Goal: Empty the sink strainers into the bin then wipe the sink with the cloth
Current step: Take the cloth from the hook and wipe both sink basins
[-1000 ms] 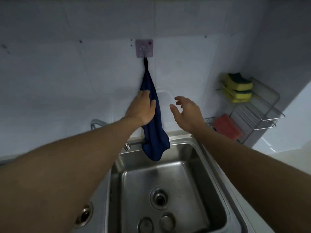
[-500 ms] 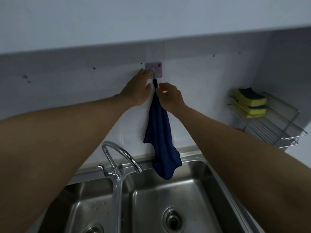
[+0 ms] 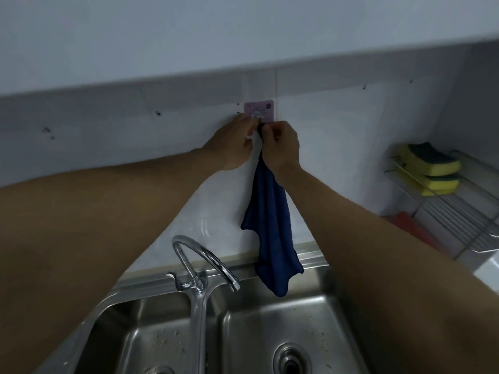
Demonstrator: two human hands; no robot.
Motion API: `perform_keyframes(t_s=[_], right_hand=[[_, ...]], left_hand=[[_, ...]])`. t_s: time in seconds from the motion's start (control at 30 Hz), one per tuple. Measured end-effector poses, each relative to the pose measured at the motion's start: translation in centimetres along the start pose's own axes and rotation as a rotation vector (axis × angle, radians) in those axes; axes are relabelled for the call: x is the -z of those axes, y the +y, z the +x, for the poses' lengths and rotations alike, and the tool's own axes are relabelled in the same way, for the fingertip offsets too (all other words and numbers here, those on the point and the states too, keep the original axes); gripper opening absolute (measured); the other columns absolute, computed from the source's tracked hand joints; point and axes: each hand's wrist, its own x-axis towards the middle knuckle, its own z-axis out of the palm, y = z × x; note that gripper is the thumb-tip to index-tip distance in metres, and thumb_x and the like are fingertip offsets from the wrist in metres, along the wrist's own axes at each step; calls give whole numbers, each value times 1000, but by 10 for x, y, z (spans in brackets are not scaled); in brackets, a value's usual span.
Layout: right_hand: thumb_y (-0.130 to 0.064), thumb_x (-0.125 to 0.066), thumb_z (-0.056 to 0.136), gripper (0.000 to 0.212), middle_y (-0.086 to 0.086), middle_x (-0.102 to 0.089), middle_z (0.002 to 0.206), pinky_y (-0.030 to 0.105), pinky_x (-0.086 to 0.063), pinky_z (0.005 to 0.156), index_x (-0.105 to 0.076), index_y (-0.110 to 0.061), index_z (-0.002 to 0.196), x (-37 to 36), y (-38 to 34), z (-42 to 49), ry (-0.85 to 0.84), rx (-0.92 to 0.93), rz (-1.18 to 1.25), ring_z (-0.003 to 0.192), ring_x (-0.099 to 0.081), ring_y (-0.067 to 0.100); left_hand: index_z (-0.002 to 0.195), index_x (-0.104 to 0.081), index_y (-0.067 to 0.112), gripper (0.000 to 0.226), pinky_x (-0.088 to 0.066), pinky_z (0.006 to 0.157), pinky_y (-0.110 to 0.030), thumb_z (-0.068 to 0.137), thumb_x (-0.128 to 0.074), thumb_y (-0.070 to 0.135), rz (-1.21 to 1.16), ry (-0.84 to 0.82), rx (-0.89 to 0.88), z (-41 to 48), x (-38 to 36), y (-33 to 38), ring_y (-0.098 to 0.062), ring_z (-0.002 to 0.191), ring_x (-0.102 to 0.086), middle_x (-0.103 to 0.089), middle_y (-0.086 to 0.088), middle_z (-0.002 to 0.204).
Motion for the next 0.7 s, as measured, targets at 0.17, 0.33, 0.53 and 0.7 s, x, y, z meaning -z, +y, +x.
perform_keyframes(t_s=[0.17, 0.33, 0.53, 0.7], right_hand=[[-19, -54, 102, 19, 2, -68, 93, 24, -51, 80, -67, -4, 102, -3, -16, 0, 46, 116, 38, 87, -63, 14], [-21, -56, 102, 21, 2, -68, 93, 12, -46, 68, -69, -4, 102, 7, -13, -1, -33, 129, -99, 84, -61, 12], [-23, -61, 100, 23, 7, -70, 89, 38, -58, 79, -68, -1, 97, 35, -18, -15, -62, 122, -145, 84, -68, 23], [-22, -57, 102, 21, 10, -69, 88, 51, -58, 84, -65, -3, 97, 58, -27, -42, -95, 39, -53, 89, -70, 31]], left_hand=[[73, -46, 17, 27, -34, 64, -22, 88, -51, -4, -70, 92, 12, 3, 1, 10, -9, 63, -42, -47, 5, 72], [97, -71, 7, 13, -55, 69, -30, 87, -63, 7, -481, 72, 176, -12, -1, 17, -18, 74, -65, -71, -12, 83], [108, -71, 11, 26, -59, 78, -27, 83, -77, 12, -616, -20, 262, -32, -10, 24, -14, 77, -70, -74, -7, 91], [85, -65, 9, 21, -48, 70, -17, 89, -72, 29, -356, -360, 222, -50, -19, 39, -12, 78, -61, -65, 2, 85]])
